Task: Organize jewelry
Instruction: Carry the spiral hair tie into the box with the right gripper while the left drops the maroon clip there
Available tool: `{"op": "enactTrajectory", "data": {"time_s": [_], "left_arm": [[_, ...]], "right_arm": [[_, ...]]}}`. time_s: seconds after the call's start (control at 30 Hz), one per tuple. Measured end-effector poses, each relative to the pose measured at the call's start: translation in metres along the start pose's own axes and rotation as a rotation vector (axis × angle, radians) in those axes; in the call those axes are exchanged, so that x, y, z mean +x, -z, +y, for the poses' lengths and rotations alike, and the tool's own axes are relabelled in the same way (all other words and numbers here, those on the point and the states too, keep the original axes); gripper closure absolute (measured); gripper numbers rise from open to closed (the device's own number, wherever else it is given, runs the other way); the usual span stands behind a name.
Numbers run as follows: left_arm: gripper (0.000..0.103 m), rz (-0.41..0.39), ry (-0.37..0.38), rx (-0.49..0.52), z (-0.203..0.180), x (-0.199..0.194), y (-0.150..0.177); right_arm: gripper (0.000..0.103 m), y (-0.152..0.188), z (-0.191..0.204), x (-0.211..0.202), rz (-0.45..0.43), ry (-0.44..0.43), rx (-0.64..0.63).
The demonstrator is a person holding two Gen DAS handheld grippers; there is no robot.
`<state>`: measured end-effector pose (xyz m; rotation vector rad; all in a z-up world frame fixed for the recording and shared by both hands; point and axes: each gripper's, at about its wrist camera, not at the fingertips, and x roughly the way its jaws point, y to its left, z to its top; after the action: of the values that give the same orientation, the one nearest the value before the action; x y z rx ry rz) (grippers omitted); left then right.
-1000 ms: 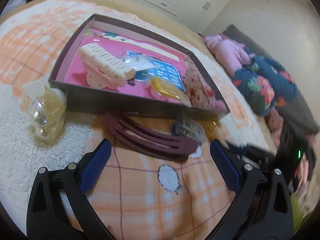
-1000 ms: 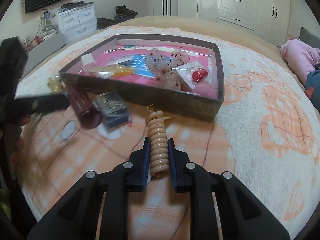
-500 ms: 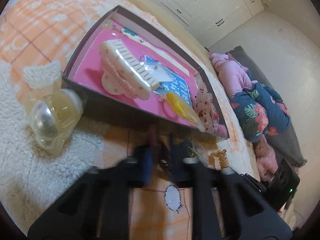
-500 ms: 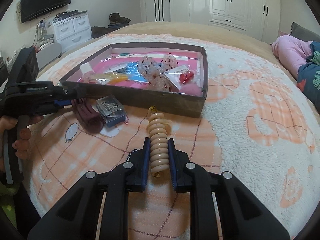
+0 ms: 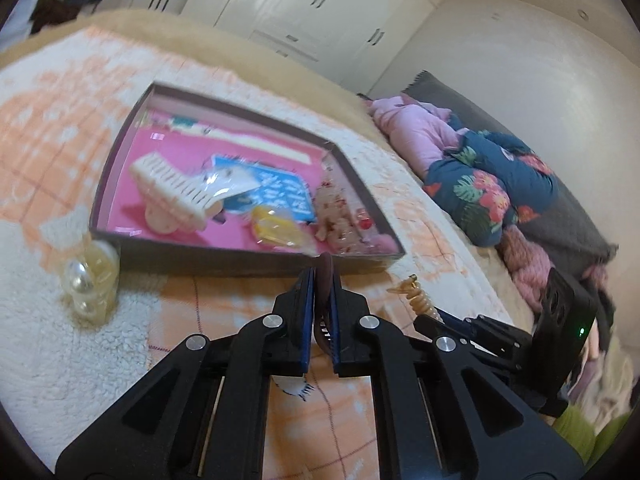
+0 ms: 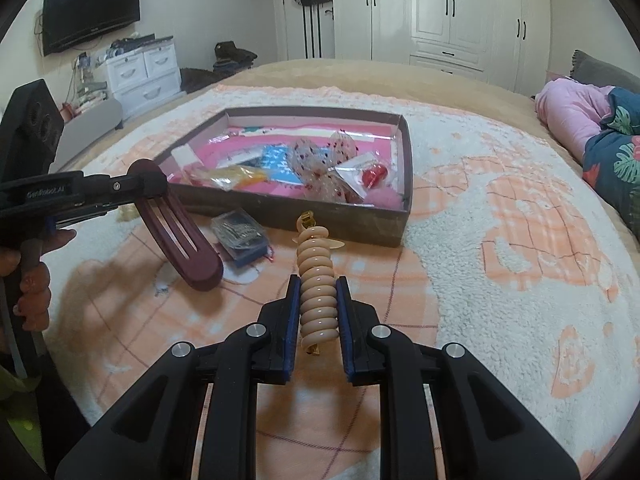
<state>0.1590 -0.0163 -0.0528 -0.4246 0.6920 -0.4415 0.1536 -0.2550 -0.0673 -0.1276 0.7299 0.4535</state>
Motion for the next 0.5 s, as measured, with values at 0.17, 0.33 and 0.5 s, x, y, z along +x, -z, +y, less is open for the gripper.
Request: {"op": "enactTrajectory", "data": {"time_s": [0.17, 0.33, 0.5], "left_arm": [[0.101, -0.051, -0.010, 0.059, -0.014, -0.015, -0.006], [0.101, -0.114, -0.028, 0.076, -0.015, -0.035, -0.013], [0.101, -0.180, -0.053, 0.060, -0.005, -0.055, -0.022]], "right_arm": [[0.086, -0.003, 0.014, -0.010, -0.019, -0.011, -0.024], [0.086, -0.007, 0.027, -0.017, -0.034, -0.018, -0.041], [0.086, -0.016, 0.037, -0.023, -0.056, -0.035, -0.044]]}}
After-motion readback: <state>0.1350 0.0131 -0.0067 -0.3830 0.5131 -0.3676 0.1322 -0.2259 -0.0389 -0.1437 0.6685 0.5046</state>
